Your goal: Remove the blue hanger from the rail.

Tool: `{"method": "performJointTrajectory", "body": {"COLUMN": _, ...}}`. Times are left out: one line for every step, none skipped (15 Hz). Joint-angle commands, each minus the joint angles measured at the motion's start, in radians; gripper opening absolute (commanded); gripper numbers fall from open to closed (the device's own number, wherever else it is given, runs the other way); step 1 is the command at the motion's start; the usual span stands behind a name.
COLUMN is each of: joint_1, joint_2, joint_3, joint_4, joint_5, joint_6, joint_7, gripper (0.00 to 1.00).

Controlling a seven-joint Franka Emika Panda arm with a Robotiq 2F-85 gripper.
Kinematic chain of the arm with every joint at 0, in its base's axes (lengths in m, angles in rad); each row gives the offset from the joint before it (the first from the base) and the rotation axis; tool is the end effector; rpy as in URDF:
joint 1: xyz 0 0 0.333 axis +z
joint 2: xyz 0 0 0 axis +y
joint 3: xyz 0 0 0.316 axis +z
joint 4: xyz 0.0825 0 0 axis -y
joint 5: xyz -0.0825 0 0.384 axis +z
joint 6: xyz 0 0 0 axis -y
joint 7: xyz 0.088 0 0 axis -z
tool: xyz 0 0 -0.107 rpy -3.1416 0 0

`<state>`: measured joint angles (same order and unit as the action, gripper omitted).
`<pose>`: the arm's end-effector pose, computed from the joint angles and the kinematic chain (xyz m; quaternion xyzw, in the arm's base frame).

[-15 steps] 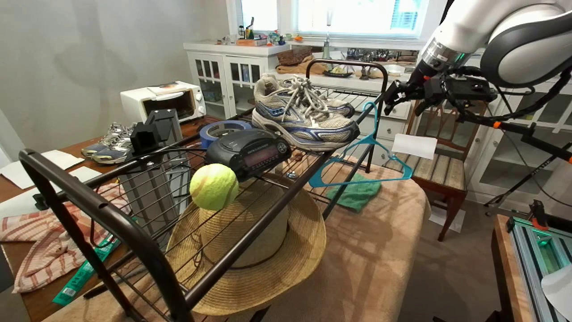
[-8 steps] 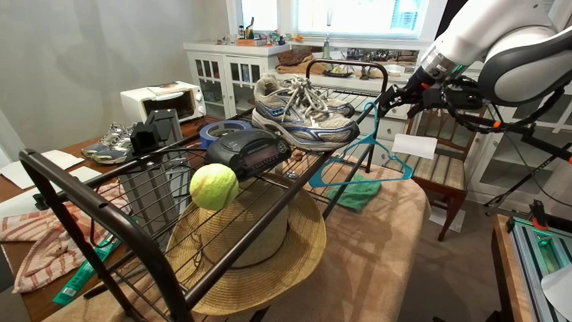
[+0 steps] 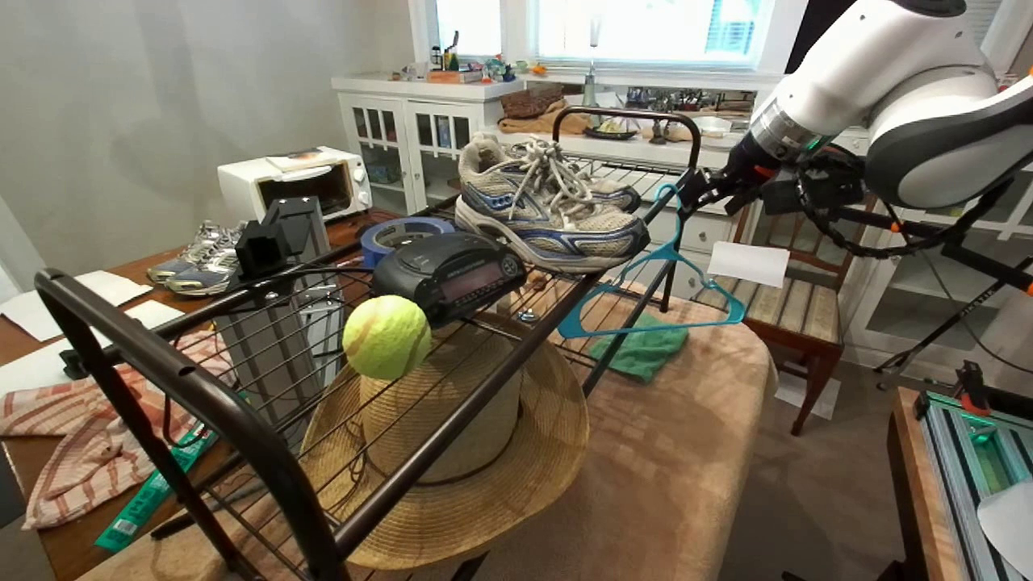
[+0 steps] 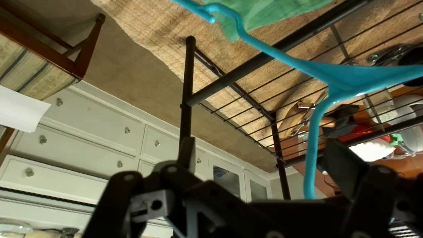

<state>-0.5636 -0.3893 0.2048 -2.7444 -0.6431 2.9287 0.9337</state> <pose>0.3971 -0.1103 0.3866 0.8931 -0.3215 0.2955 0.1080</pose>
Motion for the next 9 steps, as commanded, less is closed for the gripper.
{"method": "performJointTrajectory", "body": {"joint_1": -0.081, "joint_2": 0.007, "joint_3": 0.063, "joint_4": 0.0, "joint_5": -0.126, "joint_6": 0.045, "joint_7": 0.079, "gripper": 0.87}}
{"method": "performJointTrajectory", "body": {"joint_1": -0.094, "joint_2": 0.006, "joint_3": 0.075, "joint_4": 0.0, "joint_5": -0.148, "joint_6": 0.052, "joint_7": 0.095, "gripper": 0.78}}
{"method": "performJointTrajectory", "body": {"joint_1": -0.105, "joint_2": 0.007, "joint_3": 0.086, "joint_4": 0.0, "joint_5": -0.169, "joint_6": 0.059, "joint_7": 0.11, "gripper": 0.75}}
{"method": "performJointTrajectory", "body": {"joint_1": -0.12, "joint_2": 0.006, "joint_3": 0.1, "joint_4": 0.0, "joint_5": -0.191, "joint_6": 0.063, "joint_7": 0.129, "gripper": 0.79}}
{"method": "performJointTrajectory", "body": {"joint_1": -0.133, "joint_2": 0.005, "joint_3": 0.112, "joint_4": 0.0, "joint_5": -0.213, "joint_6": 0.066, "joint_7": 0.149, "gripper": 0.78}}
{"method": "performJointTrajectory", "body": {"joint_1": -0.146, "joint_2": 0.004, "joint_3": 0.122, "joint_4": 0.0, "joint_5": -0.234, "joint_6": 0.067, "joint_7": 0.169, "gripper": 0.78}}
{"method": "performJointTrajectory", "body": {"joint_1": -0.156, "joint_2": 0.005, "joint_3": 0.129, "joint_4": 0.001, "joint_5": -0.252, "joint_6": 0.067, "joint_7": 0.186, "gripper": 0.74}}
{"method": "performJointTrajectory", "body": {"joint_1": -0.167, "joint_2": 0.004, "joint_3": 0.138, "joint_4": 0.001, "joint_5": -0.27, "joint_6": 0.068, "joint_7": 0.204, "gripper": 0.74}}
{"method": "performJointTrajectory", "body": {"joint_1": -0.175, "joint_2": 0.005, "joint_3": 0.144, "joint_4": 0.002, "joint_5": -0.286, "joint_6": 0.075, "joint_7": 0.22, "gripper": 0.75}}
